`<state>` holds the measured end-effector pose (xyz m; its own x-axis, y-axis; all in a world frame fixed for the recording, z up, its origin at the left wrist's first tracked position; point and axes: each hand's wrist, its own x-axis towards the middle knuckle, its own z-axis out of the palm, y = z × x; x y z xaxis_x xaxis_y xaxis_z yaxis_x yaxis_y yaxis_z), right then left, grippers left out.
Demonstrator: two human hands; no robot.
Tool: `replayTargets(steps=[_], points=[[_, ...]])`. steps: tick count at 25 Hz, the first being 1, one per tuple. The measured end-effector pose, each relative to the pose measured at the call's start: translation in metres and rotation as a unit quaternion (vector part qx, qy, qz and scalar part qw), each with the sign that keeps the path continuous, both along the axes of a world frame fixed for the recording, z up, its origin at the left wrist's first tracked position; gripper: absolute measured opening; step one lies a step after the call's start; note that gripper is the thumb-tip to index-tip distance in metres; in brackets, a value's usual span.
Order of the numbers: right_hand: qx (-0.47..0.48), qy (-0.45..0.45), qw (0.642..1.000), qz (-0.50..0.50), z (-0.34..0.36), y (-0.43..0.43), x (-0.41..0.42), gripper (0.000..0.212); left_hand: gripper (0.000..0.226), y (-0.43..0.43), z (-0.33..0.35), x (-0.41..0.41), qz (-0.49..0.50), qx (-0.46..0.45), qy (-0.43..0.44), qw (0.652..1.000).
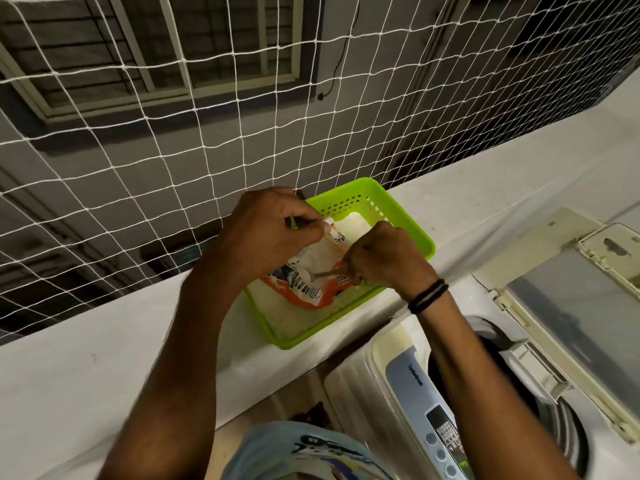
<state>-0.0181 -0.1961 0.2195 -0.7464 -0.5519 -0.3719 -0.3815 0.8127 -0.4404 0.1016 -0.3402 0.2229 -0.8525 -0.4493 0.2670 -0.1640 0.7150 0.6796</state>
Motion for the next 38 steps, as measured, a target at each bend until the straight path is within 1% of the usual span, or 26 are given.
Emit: replayTargets(steps=[3, 6, 10, 12, 16, 20, 23, 25, 28, 30, 35, 37, 38], points=[[-0.006, 0.027, 0.999, -0.023, 0.001, 0.005, 0.003, 0.034, 0.018, -0.001, 0.001, 0.002, -0.006, -0.004, -0.001, 1.000], [-0.037, 0.067, 0.996, -0.048, 0.007, 0.013, 0.000, 0.025, 0.018, 0.000, 0.001, 0.002, -0.009, -0.004, 0.001, 1.000], [-0.071, 0.108, 0.991, -0.047, 0.012, 0.021, 0.005, 0.020, 0.020, 0.002, 0.001, 0.001, -0.006, -0.001, -0.003, 1.000], [-0.079, 0.096, 0.991, -0.051, 0.010, 0.023, 0.006, 0.018, 0.020, 0.004, 0.001, 0.001, -0.012, -0.004, 0.000, 1.000], [-0.122, 0.025, 0.987, -0.099, 0.010, 0.029, 0.002, 0.015, 0.018, 0.004, 0.001, 0.001, -0.012, -0.010, 0.004, 1.000], [-0.144, -0.005, 0.984, -0.102, 0.008, 0.035, 0.002, 0.014, 0.019, 0.003, -0.002, 0.003, -0.010, -0.016, 0.008, 1.000], [-0.169, -0.038, 0.978, -0.114, 0.008, 0.038, 0.002, 0.022, 0.019, 0.005, -0.003, 0.003, -0.008, -0.007, 0.016, 1.000], [-0.178, -0.033, 0.976, -0.122, 0.008, 0.041, 0.002, 0.023, 0.020, 0.006, -0.003, 0.004, -0.007, -0.006, 0.020, 1.000], [-0.165, 0.038, 0.981, -0.094, 0.007, 0.041, 0.009, 0.018, 0.020, 0.006, -0.003, 0.005, -0.010, -0.008, 0.027, 1.000], [-0.160, 0.057, 0.982, -0.081, 0.008, 0.039, 0.013, 0.019, 0.021, 0.006, -0.003, 0.005, -0.009, -0.010, 0.025, 1.000], [-0.163, 0.056, 0.981, -0.088, 0.005, 0.041, 0.009, 0.018, 0.019, 0.008, -0.003, 0.006, -0.002, -0.011, 0.020, 1.000], [-0.169, 0.030, 0.980, -0.100, 0.003, 0.042, 0.007, 0.017, 0.019, 0.009, -0.003, 0.006, 0.000, -0.007, 0.021, 1.000], [-0.178, 0.002, 0.978, -0.110, 0.002, 0.043, 0.005, 0.017, 0.019, 0.009, -0.003, 0.007, 0.000, -0.005, 0.021, 1.000]])
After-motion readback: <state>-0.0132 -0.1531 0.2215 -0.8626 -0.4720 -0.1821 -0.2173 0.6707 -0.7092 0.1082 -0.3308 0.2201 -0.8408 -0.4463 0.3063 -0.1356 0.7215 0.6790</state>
